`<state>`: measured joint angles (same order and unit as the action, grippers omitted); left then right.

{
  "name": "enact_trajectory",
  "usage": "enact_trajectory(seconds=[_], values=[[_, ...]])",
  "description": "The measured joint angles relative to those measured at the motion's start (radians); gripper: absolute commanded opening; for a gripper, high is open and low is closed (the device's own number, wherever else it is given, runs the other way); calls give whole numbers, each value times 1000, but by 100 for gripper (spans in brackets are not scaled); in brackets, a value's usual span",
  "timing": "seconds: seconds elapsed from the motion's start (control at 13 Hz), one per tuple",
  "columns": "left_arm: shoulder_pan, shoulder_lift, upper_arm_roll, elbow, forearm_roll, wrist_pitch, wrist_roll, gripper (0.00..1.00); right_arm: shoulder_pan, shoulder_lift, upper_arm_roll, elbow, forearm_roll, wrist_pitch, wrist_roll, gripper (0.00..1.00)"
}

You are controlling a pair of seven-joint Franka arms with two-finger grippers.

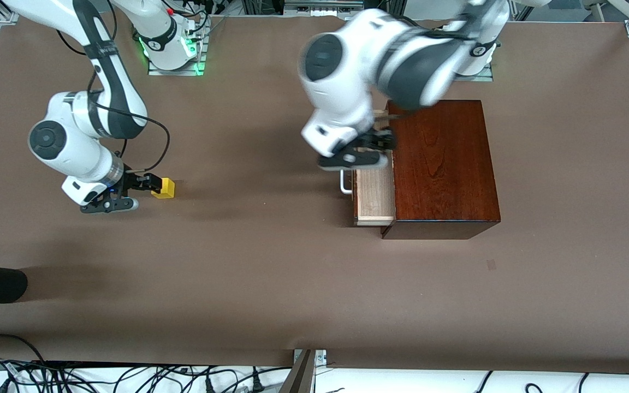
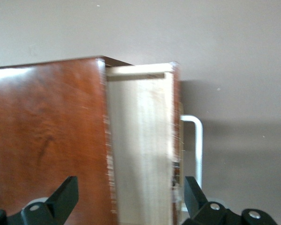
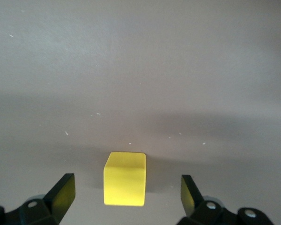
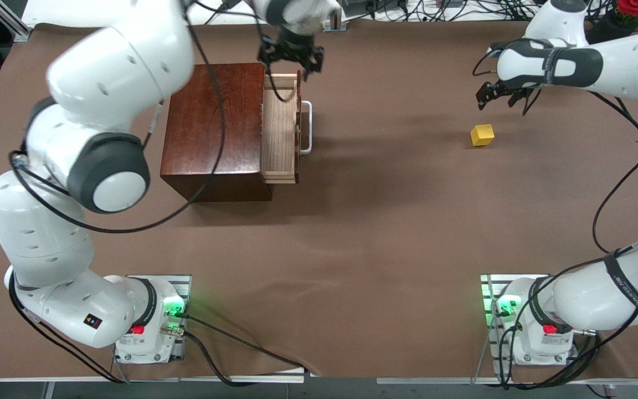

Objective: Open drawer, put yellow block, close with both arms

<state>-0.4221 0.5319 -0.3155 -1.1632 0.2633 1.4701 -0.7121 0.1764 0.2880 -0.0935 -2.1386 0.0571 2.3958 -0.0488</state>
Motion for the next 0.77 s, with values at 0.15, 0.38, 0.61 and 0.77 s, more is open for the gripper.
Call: enact_trajectory(seconds=[0.15,0.38,0.61,0.77], values=[[129,-49,0,1,-47,-28,76,100,0,23,6,-36,17,60,6,100],[246,-102,-2,2,-79,-61,176,100,1,48,21,-96,18,151,29,100],[377,-133,-1,0,-118,-143,384,100,1,68,24,-116,18,186,40,84],[483,-143,0,-5,-167,-150,522,100,1,82,27,-116,18,198,41,57]])
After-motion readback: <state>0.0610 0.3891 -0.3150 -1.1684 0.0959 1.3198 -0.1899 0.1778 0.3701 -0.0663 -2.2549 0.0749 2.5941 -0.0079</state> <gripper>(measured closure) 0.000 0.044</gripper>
